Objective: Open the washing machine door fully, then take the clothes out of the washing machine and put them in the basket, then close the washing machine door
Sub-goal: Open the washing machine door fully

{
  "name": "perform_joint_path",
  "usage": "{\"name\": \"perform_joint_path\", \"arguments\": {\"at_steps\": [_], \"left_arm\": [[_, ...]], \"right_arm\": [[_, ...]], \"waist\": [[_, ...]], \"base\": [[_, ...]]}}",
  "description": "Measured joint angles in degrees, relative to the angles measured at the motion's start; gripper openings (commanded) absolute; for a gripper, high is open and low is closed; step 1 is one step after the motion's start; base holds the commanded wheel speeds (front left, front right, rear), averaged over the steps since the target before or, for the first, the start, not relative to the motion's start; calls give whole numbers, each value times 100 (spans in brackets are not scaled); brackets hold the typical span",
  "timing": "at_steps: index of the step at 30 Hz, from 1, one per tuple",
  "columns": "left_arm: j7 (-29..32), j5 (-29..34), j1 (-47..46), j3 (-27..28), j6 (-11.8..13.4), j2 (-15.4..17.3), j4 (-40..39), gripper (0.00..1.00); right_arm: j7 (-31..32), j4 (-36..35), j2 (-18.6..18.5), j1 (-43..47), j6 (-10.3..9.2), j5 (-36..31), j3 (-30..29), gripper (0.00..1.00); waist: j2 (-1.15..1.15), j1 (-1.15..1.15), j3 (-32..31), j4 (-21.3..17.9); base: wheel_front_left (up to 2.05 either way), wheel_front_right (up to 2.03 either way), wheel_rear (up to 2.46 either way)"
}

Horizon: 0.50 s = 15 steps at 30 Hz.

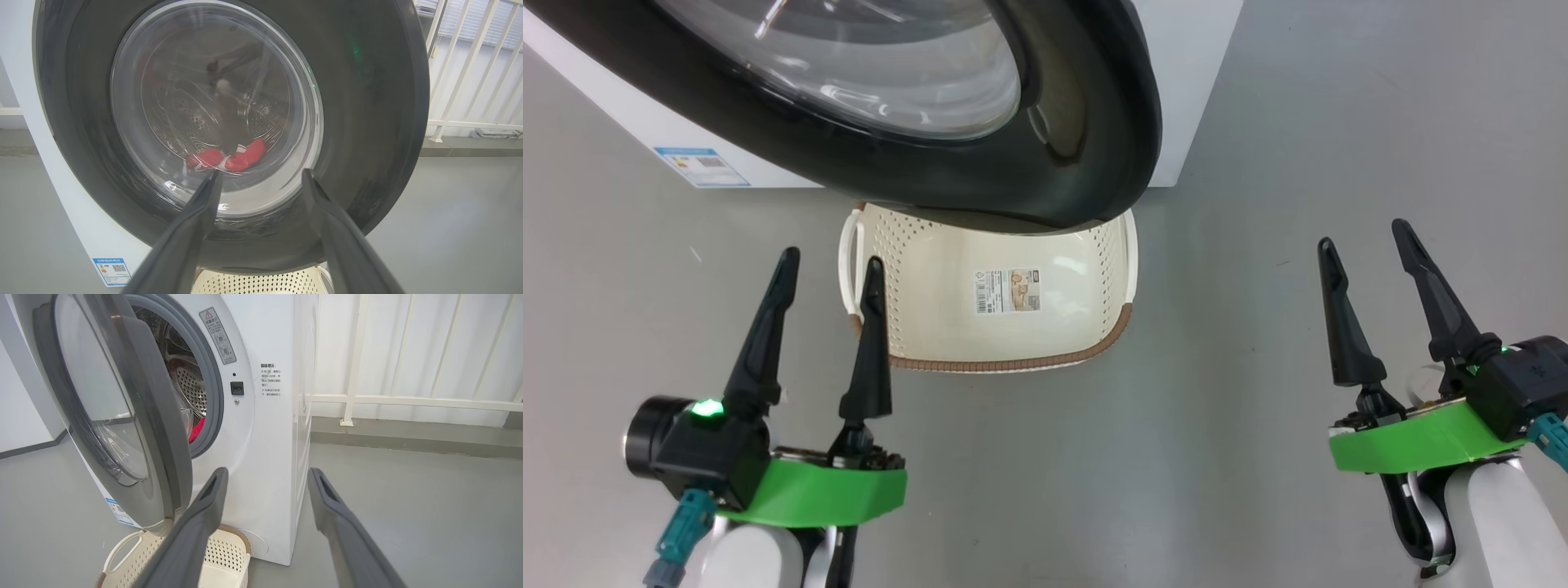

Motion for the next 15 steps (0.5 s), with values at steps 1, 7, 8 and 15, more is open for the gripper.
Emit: {"name": "perform_joint_path", "arguments": {"at_steps": [1, 7, 8, 15], "left_arm": [[0, 15, 0, 0, 0, 0, -11, 100], [0, 16, 0, -7, 0, -2, -40, 100], [0, 16, -1, -10, 0, -2, -44, 100], [0, 25, -3, -46, 0, -8, -68, 100]], "right_arm": [[-1, 1, -2, -39, 0, -7, 15, 27], [45, 71, 0, -398, 0, 148, 174, 0], [102, 97, -1, -503, 0, 338, 180, 0], [928, 435, -19, -1302, -1, 2482, 227, 0]], "waist": [[0, 0, 10, 6], [0, 0, 43, 32], [0, 0, 51, 42], [0, 0, 122, 132]], "base": [[0, 0, 0], [0, 0, 0], [0, 0, 0], [0, 0, 0]]}}
